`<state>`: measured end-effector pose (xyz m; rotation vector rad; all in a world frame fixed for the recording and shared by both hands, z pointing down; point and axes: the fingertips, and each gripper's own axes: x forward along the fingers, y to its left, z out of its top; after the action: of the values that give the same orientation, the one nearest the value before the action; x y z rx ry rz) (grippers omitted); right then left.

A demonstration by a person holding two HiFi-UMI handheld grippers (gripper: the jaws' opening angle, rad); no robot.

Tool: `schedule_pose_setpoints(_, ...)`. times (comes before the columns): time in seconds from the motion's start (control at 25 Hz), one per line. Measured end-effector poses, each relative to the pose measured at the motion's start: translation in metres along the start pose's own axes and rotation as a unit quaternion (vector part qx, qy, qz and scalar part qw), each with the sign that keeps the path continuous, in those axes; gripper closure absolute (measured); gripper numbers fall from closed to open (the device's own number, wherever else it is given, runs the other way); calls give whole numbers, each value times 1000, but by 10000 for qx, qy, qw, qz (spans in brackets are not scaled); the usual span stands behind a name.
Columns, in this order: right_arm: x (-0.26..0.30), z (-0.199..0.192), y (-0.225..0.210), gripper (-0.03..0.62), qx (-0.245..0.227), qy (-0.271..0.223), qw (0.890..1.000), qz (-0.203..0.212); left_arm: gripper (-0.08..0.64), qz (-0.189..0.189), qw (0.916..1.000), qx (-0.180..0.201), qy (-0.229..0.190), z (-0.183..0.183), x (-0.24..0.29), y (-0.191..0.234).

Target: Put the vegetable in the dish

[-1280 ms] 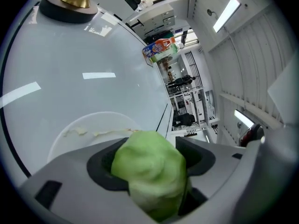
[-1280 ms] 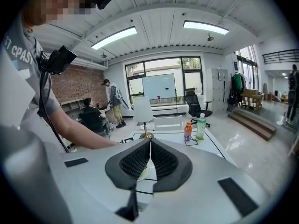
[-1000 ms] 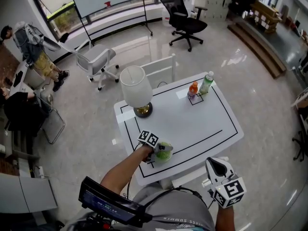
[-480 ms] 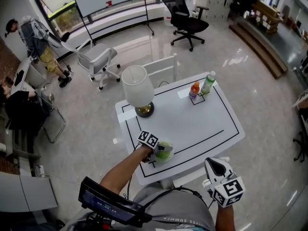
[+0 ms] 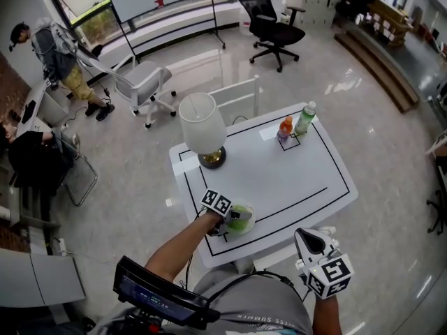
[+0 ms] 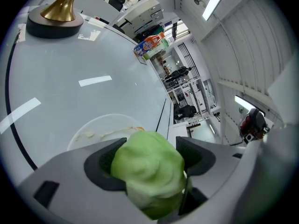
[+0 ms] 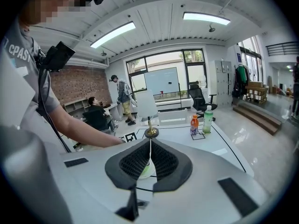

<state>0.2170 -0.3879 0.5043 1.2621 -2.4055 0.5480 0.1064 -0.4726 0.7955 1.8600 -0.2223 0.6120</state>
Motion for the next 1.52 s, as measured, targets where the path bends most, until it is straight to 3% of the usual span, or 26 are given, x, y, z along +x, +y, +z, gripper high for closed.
schedule_pose_setpoints(0.8, 15, -18, 0, 583, 151, 285, 9994, 109, 232, 119, 9995, 296, 7, 2, -3, 0)
schedule_pose_setpoints(1.52, 21, -35, 9, 584, 231, 442, 9987, 136, 230, 201, 9972, 598, -401, 1, -14, 3)
